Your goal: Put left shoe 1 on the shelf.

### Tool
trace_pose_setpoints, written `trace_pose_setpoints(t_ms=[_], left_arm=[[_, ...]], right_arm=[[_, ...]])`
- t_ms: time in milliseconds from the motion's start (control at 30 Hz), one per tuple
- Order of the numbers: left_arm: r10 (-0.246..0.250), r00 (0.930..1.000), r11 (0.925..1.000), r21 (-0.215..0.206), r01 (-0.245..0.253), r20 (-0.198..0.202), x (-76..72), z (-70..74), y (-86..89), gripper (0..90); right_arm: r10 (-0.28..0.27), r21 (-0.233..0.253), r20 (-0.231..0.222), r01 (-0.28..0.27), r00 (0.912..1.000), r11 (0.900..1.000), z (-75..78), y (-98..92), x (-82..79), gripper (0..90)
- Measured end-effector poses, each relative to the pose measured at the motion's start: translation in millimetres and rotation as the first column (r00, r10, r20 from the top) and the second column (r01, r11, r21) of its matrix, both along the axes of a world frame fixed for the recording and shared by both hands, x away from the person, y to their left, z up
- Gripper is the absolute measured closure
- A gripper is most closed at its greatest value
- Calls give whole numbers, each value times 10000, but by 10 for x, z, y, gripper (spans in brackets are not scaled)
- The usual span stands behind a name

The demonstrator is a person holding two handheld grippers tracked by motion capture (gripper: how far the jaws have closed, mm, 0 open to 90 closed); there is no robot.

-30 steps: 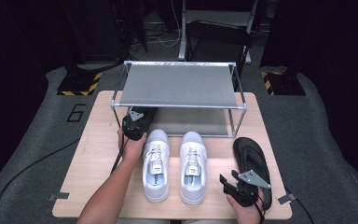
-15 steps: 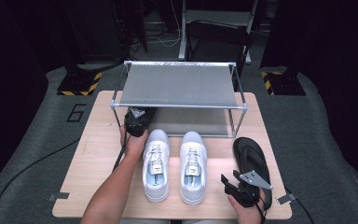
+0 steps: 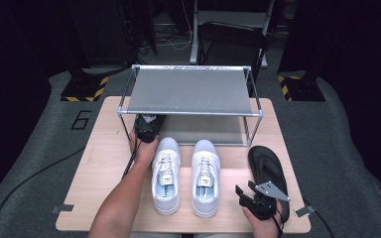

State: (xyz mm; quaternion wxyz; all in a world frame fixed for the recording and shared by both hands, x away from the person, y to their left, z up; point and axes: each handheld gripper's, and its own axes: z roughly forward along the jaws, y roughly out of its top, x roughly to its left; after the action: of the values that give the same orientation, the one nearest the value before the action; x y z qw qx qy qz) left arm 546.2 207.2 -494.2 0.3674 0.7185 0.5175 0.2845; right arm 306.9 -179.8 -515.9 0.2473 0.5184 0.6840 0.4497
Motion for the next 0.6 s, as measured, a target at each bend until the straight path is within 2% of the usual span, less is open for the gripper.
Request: trace_pose_setpoints(t_ms=[33, 67, 167, 200, 400, 600], left_arm=[[-11, 10000, 9999, 109, 11, 29, 13, -3, -5, 837], [-69, 9999, 10000, -24, 69, 88, 24, -9, -21, 837], [-196, 9998, 9989, 418, 193, 67, 50, 8, -18, 837], [-92, 9999, 9986, 526, 88, 73, 61, 10, -19, 837], [-115, 9999, 9989, 446, 112, 65, 98, -14, -21, 836], [-121, 9999, 9976, 684, 127, -96, 98, -39, -29, 828]], right_arm=[[28, -2, -31, -28, 10000, 10000, 1, -2, -1, 439], [-8, 6, 0, 8, 10000, 10000, 0, 0, -1, 439], [-5, 42, -9, 5, 10000, 10000, 7, -10, -6, 439], [58, 39, 7, -58, 10000, 10000, 4, -20, -4, 439], [-26, 12, -13, 26, 10000, 10000, 5, -13, -8, 439], [-94, 97, 31, 94, 10000, 9999, 6, -38, 3, 439]])
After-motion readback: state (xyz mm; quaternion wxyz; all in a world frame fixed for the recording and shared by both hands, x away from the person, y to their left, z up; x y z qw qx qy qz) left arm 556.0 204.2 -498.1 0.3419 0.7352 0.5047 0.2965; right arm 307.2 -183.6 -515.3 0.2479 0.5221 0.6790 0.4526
